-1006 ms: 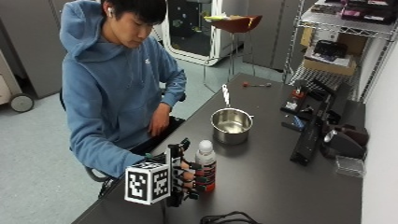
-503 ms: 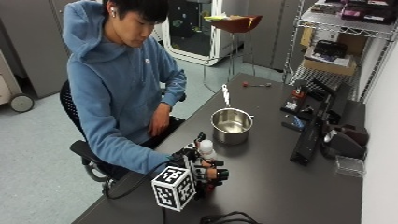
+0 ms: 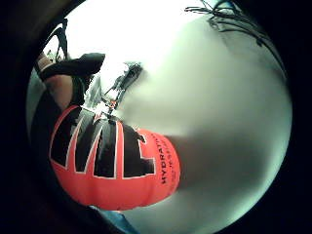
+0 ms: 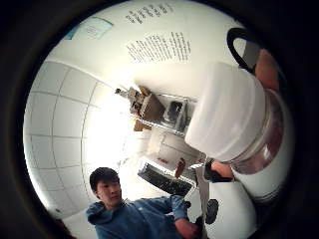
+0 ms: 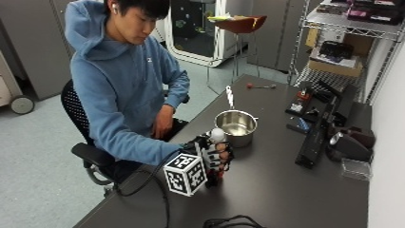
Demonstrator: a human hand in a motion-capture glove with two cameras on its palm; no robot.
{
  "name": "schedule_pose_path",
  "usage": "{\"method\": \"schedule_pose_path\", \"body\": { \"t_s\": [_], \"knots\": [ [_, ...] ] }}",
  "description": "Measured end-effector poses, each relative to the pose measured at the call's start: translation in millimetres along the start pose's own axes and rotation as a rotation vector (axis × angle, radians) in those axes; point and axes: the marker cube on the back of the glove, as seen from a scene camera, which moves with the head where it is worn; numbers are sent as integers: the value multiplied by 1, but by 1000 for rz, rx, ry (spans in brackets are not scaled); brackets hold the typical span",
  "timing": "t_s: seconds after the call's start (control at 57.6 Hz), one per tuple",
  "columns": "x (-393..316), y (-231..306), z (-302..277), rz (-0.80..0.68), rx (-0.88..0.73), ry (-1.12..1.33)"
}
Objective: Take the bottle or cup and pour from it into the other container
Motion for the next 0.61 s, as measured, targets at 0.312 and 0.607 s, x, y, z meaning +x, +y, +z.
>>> {"method": "schedule_pose_path", "body": {
  "t_s": [0.312, 0.607],
  "knots": [
    [-69, -20, 34, -100, -198, 258],
    [-120, -46, 90, -119, -375, 896]
  ]
}}
